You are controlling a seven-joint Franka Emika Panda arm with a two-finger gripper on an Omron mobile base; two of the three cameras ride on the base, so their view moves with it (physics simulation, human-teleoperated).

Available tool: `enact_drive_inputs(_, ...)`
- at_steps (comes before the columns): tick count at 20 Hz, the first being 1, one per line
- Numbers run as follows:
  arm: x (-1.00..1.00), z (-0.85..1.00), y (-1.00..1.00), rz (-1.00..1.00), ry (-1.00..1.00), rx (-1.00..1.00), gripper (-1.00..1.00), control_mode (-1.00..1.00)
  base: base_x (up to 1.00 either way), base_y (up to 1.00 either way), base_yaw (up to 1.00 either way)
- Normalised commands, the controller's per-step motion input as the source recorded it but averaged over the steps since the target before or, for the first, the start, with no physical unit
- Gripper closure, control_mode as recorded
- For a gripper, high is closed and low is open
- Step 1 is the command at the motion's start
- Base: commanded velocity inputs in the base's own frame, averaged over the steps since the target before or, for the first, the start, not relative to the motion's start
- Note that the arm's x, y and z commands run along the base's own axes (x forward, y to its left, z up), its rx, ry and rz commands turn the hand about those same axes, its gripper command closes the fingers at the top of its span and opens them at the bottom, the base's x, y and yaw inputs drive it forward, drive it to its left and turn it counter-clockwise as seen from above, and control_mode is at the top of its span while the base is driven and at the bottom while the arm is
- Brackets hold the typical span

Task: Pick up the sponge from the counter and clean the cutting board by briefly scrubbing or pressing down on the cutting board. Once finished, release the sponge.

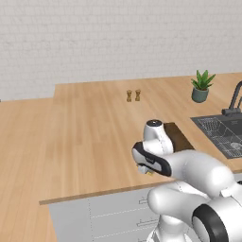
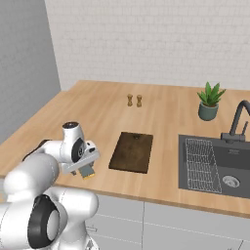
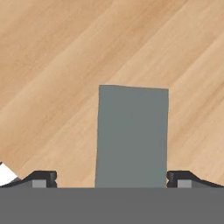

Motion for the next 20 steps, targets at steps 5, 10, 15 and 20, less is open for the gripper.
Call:
enact_drive_inputs(5, 0.16, -0.16, 0.0, -0.01, 0.0, 0.0, -1.0, -1.0, 0.0, 0.0, 0.0)
enact_drive_inputs(10, 0.16, -0.19, 0.0, -0.01, 0.0, 0.0, -1.0, -1.0, 0.0, 0.0, 0.0)
enact_drive_inputs(15, 0.06, -0.19, 0.0, -0.01, 0.0, 0.0, -1.0, -1.0, 0.0, 0.0, 0.0)
enact_drive_inputs(20, 0.06, -0.11, -0.02, -0.01, 0.0, 0.0, -1.0, -1.0, 0.0, 0.0, 0.0)
